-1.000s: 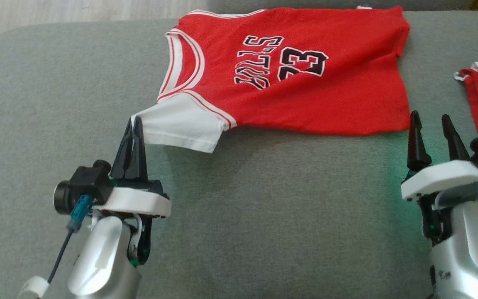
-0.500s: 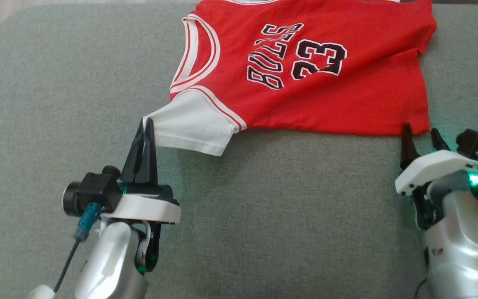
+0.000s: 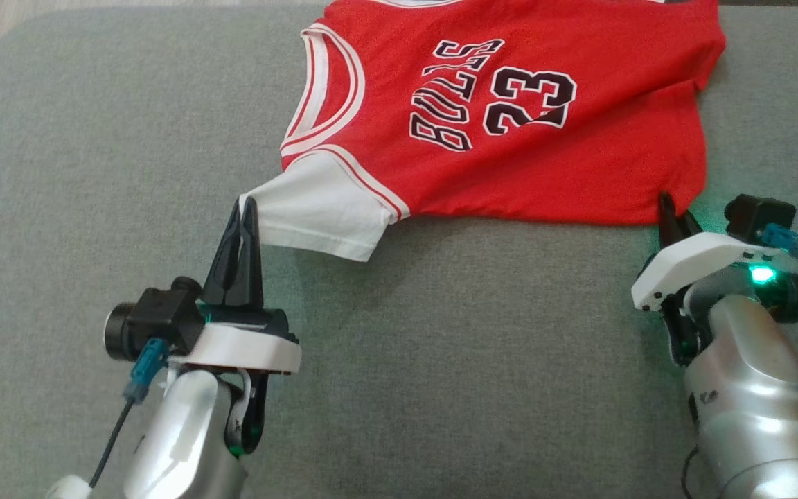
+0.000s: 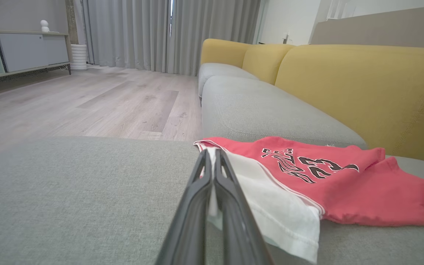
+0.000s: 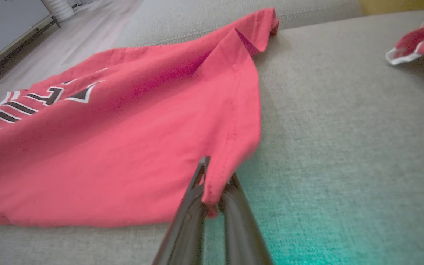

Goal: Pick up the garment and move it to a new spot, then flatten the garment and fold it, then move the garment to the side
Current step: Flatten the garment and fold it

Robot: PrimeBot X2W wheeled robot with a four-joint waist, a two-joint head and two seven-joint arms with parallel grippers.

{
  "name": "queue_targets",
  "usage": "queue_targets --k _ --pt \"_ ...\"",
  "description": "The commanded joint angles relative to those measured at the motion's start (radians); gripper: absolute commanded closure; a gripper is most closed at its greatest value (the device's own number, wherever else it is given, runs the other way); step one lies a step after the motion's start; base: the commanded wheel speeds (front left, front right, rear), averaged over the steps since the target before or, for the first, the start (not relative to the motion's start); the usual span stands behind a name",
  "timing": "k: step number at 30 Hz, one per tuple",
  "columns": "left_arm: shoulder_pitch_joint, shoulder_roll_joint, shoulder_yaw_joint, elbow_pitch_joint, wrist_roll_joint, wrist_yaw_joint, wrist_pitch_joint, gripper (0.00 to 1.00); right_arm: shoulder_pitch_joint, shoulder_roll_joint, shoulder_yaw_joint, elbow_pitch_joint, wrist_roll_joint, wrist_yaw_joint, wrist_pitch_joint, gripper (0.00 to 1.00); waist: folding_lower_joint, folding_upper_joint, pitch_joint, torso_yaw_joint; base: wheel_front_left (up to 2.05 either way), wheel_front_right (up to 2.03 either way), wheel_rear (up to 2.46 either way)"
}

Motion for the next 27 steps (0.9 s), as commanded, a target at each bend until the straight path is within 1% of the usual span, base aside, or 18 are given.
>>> queue_targets --k 1,2,5,9,13,15,19,24,27 --pt "-0.026 0.014 0.044 -0.031 0.005 0.003 -0.012 1.00 -0.032 0.009 0.043 -0.027 0.003 -0.001 -0.041 1.00 0.0000 -0.0001 -0.011 -0.008 0.00 0.00 0.00" --pt "-0.026 0.014 0.044 -0.031 0.005 0.003 -0.012 1.00 -0.032 0.009 0.043 -0.027 0.003 -0.001 -0.041 1.00 0.0000 -0.0001 -0.011 -0.008 0.00 0.00 0.00" --pt "-0.022 0.016 0.060 -0.051 0.001 0.003 -0.012 1.00 -0.034 0.009 0.075 -0.059 0.019 -0.001 -0.087 1.00 0.0000 -0.0001 -0.028 -0.023 0.00 0.00 0.00" --pt "-0.026 0.026 0.098 -0.132 0.009 0.001 -0.012 1.00 -0.020 0.006 0.126 -0.165 0.059 -0.001 -0.125 1.00 0.0000 -0.0001 -0.055 -0.049 0.00 0.00 0.00" --pt "-0.038 0.027 0.137 -0.232 0.001 -0.017 -0.012 1.00 0.008 -0.026 0.183 -0.348 0.112 -0.001 -0.140 1.00 0.0000 -0.0001 -0.087 -0.076 0.00 0.00 0.00" --pt "-0.053 0.026 0.156 -0.285 -0.011 -0.031 -0.012 1.00 0.023 -0.053 0.212 -0.459 0.140 -0.001 -0.143 1.00 0.0000 -0.0001 -0.105 -0.091 0.00 0.00 0.00" --pt "-0.096 0.025 0.197 -0.388 -0.033 -0.041 -0.012 1.00 0.045 -0.117 0.254 -0.681 0.184 -0.001 -0.123 1.00 0.0000 -0.0001 -0.144 -0.118 0.00 0.00 0.00" --pt "-0.146 0.028 0.232 -0.503 -0.061 -0.037 -0.006 1.00 0.068 -0.183 0.274 -0.906 0.203 -0.001 -0.052 1.00 0.0000 -0.0001 -0.199 -0.146 0.00 0.00 0.00" --pt "-0.152 0.033 0.247 -0.579 -0.075 -0.025 0.021 1.00 0.097 -0.201 0.272 -1.016 0.199 -0.001 -0.005 1.00 0.0000 -0.0001 -0.231 -0.159 0.00 0.00 0.00"
